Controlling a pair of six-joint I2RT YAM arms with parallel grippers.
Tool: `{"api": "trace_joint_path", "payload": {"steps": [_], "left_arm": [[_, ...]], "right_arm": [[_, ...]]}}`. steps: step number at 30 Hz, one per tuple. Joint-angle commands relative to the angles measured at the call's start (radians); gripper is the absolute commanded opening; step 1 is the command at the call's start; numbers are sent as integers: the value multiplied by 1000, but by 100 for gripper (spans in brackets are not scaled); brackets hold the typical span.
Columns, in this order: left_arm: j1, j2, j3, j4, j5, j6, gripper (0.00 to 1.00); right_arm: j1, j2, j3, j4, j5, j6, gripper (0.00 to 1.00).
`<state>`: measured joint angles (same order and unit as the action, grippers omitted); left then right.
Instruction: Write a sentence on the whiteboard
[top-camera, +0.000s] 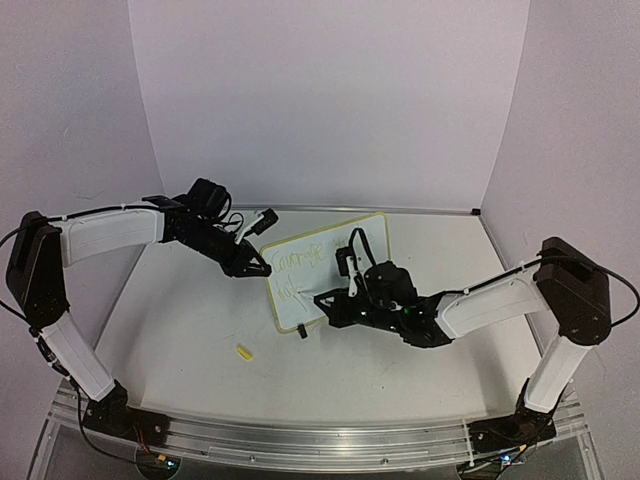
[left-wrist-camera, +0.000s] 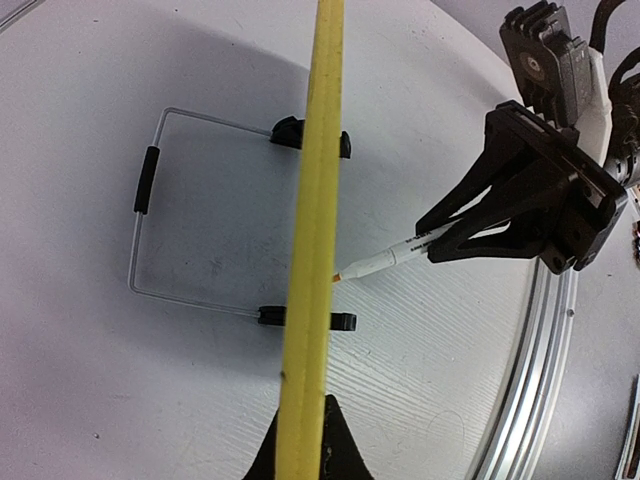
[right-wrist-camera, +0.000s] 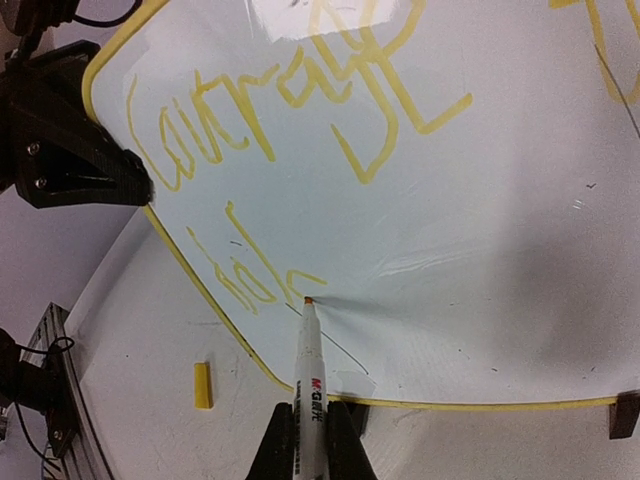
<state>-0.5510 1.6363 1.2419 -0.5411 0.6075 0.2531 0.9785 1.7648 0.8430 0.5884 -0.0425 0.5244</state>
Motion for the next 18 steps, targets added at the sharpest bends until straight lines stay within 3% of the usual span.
{"api": "trace_joint_path", "payload": {"steps": [1,18], "left_arm": [[-3,15,3,-49,-127,57,0],[-3,12,2,-49,-129,58,0]], "right_arm": [[-11,-45,55,16,95,-22,0],[-19,-31,80,13,77,-32,0]]}}
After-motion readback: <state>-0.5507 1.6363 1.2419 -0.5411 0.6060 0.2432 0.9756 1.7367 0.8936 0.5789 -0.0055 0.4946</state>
